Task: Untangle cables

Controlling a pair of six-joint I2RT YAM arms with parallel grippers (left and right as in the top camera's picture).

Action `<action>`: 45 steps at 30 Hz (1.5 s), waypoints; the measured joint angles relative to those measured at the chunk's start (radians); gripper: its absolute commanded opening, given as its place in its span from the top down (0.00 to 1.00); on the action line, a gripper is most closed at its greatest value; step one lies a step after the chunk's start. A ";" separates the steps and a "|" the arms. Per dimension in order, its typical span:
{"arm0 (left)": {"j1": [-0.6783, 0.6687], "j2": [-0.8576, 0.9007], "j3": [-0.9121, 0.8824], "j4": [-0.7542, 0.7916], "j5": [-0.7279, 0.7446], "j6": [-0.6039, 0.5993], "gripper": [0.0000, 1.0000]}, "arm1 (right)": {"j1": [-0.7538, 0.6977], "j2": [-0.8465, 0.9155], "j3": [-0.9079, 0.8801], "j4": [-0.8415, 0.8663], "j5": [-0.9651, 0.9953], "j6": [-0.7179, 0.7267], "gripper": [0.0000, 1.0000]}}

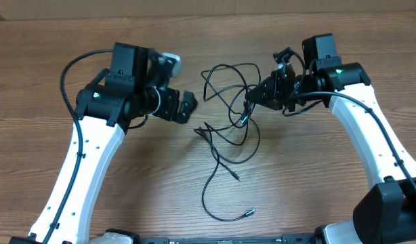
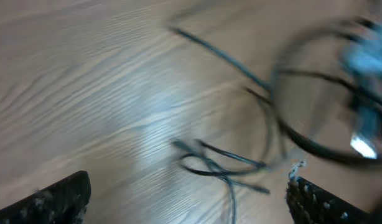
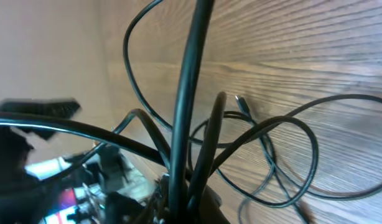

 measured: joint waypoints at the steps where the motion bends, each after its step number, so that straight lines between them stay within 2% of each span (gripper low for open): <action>1: -0.008 0.000 0.000 -0.003 0.055 0.065 0.00 | -0.002 0.000 0.000 0.015 0.000 0.038 0.96; 4: -0.022 0.000 0.000 -0.006 0.234 0.241 0.00 | -0.023 0.000 0.000 0.056 -0.003 0.138 0.96; 5: -0.023 0.000 0.000 -0.006 0.294 0.298 0.01 | -0.039 0.000 0.000 0.068 -0.012 0.169 0.96; 6: -0.026 0.000 0.000 -0.007 0.350 0.356 0.07 | -0.050 0.000 0.000 0.079 -0.023 0.187 0.96; 7: -0.027 0.000 0.000 -0.008 0.424 0.442 0.07 | -0.071 0.000 0.000 0.098 -0.063 0.211 0.96; 9: -0.029 0.000 0.000 -0.014 0.480 0.543 0.12 | -0.090 0.000 0.000 0.117 -0.137 0.226 0.96; 11: -0.040 0.000 0.000 -0.017 0.506 0.629 0.21 | -0.097 0.000 0.000 0.120 -0.209 0.235 0.96; 13: -0.058 0.000 0.000 -0.014 0.502 0.682 0.23 | -0.097 0.000 0.000 0.119 -0.257 0.242 0.96; 19: -0.141 0.045 0.000 0.002 0.440 0.736 0.19 | -0.097 0.000 0.000 0.120 -0.325 0.246 0.96; 25: -0.204 0.120 -0.001 0.123 0.386 0.753 0.19 | -0.097 0.000 0.000 0.120 -0.340 0.246 0.96; 27: -0.211 0.135 -0.001 0.168 0.365 0.753 0.21 | -0.097 0.000 0.000 0.120 -0.349 0.246 0.96; 29: -0.212 0.156 -0.001 0.200 0.359 0.753 0.36 | -0.097 0.000 0.000 0.120 -0.351 0.246 0.96; 30: -0.212 0.167 -0.001 0.208 0.357 0.754 0.50 | -0.097 0.000 0.000 0.120 -0.352 0.246 0.96; 32: -0.212 0.187 -0.001 0.216 0.357 0.754 0.88 | -0.097 0.000 0.000 0.120 -0.355 0.246 0.96; 33: -0.212 0.192 -0.001 0.216 0.359 0.752 0.96 | -0.097 0.000 0.000 0.119 -0.355 0.246 0.96; 38: -0.212 0.196 -0.001 0.227 0.388 0.749 0.96 | -0.097 0.000 0.000 0.117 -0.351 0.245 0.96; 45: -0.212 0.196 -0.001 0.253 0.530 0.701 0.96 | -0.097 0.000 0.000 0.097 -0.295 0.245 0.96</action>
